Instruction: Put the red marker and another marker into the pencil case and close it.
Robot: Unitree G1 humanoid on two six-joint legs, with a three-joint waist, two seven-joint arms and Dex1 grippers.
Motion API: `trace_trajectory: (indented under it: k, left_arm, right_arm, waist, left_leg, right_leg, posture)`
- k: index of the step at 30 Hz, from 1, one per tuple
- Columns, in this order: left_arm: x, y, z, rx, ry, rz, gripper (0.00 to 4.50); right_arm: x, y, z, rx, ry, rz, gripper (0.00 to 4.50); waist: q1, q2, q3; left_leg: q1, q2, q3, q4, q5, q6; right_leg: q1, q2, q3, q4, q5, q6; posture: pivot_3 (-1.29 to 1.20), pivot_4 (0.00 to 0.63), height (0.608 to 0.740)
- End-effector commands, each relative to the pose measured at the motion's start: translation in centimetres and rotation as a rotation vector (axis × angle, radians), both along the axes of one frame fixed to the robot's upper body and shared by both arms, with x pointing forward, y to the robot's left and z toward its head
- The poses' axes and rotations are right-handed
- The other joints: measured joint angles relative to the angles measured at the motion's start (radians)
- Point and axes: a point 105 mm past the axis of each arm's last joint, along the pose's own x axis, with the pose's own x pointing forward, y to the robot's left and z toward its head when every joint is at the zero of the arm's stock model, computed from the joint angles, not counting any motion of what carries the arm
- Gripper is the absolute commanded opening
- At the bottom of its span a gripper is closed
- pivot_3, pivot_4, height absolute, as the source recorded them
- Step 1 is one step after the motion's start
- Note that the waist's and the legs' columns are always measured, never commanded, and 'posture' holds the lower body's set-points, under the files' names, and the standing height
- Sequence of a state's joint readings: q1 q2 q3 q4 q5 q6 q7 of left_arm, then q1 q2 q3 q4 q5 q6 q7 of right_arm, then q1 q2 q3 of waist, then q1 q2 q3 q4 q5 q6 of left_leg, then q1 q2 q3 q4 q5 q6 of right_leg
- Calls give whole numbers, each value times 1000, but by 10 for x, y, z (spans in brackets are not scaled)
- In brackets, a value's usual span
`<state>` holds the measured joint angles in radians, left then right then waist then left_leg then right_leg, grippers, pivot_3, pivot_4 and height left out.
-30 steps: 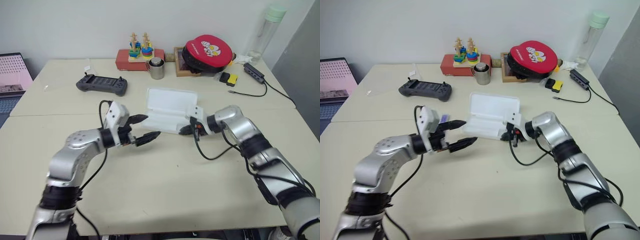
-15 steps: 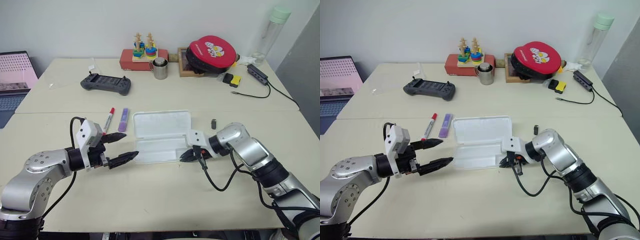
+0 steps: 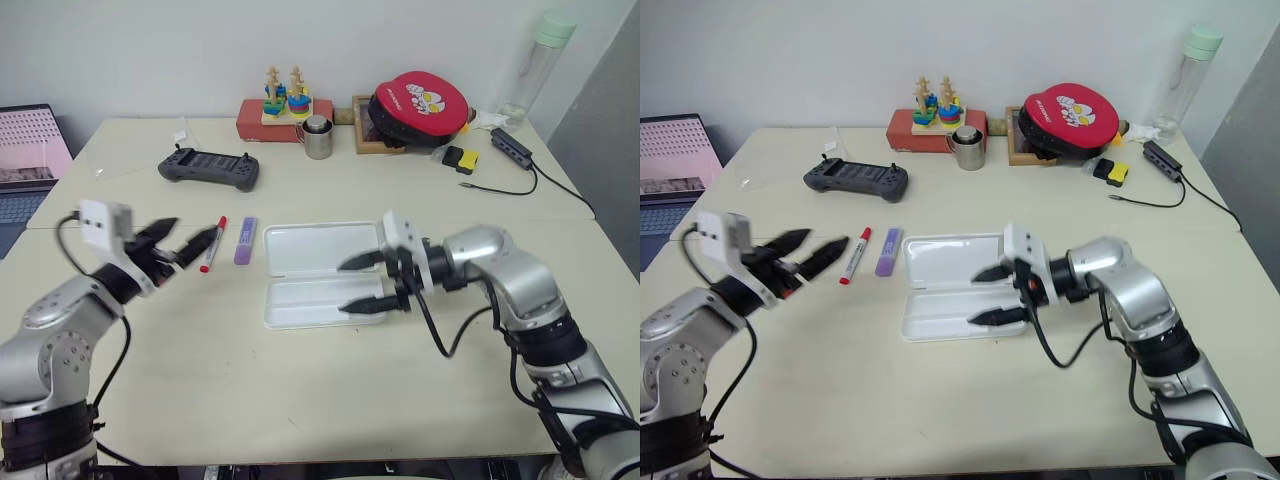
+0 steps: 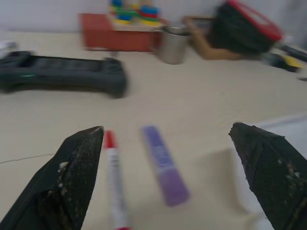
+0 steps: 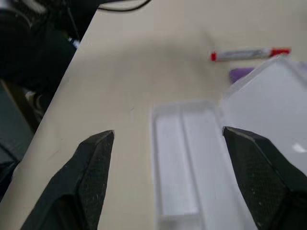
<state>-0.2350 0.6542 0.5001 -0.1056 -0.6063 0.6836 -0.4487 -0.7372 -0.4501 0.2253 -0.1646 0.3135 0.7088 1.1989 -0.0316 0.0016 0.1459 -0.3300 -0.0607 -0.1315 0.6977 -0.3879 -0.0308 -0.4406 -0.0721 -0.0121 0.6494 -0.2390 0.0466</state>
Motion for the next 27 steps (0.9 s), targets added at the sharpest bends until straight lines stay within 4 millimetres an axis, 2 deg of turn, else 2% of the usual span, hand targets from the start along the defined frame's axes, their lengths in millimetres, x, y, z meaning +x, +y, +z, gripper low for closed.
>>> trace_trajectory:
  k: [1, 5, 9, 21, 22, 27]
  left_arm:
    - [6, 21, -25, 65, 108, 120, 4500]
    - [13, 12, -50, 94, 193, 80, 4500]
    - [22, 3, -66, 136, 251, 29, 4500]
    - [42, -9, -85, 136, 335, -37, 4500]
    - [44, -9, -85, 133, 338, -32, 4140]
    - [50, -16, -85, 120, 326, -52, 3169]
  right_arm:
    - [10, 6, 28, 91, -62, -42, 4431]
    - [16, 15, 43, 136, -104, -62, 4431]
    - [17, 21, 50, 159, -123, -65, 4431]
    - [18, 19, 55, 168, -138, -89, 4431]
    - [18, 19, 55, 168, -139, -90, 4500]
    - [19, 19, 56, 171, -140, -95, 4500]
  waist:
    - [-1, 0, 0]
    - [-1, -1, 0]
    - [-1, -1, 0]
    - [-5, -1, -1]
    - [-4, -1, -1]
    - [-1, -1, -1]
  left_leg:
    - [0, -1, 0, 0, 0, 0]
    - [-1, -1, -1, 0, 0, 0]
    - [0, -1, -1, 0, 0, 0]
    - [0, -1, 0, 1, 0, 0]
    - [0, -1, 0, 1, 0, 0]
    - [0, -2, 0, 2, 0, 0]
  right_leg:
    - [0, 0, 0, 0, 0, 0]
    - [-1, -1, -1, 0, 0, 0]
    - [0, -1, -1, 1, 0, 0]
    - [-1, -1, -1, 2, 0, 0]
    - [-1, -1, -1, 2, 0, 0]
    - [-1, -2, -1, 6, 0, 0]
  posture:
    - [0, 150, 740]
    - [0, 150, 740]
    - [0, 150, 740]
    - [0, 150, 740]
    - [0, 150, 740]
    - [0, 150, 740]
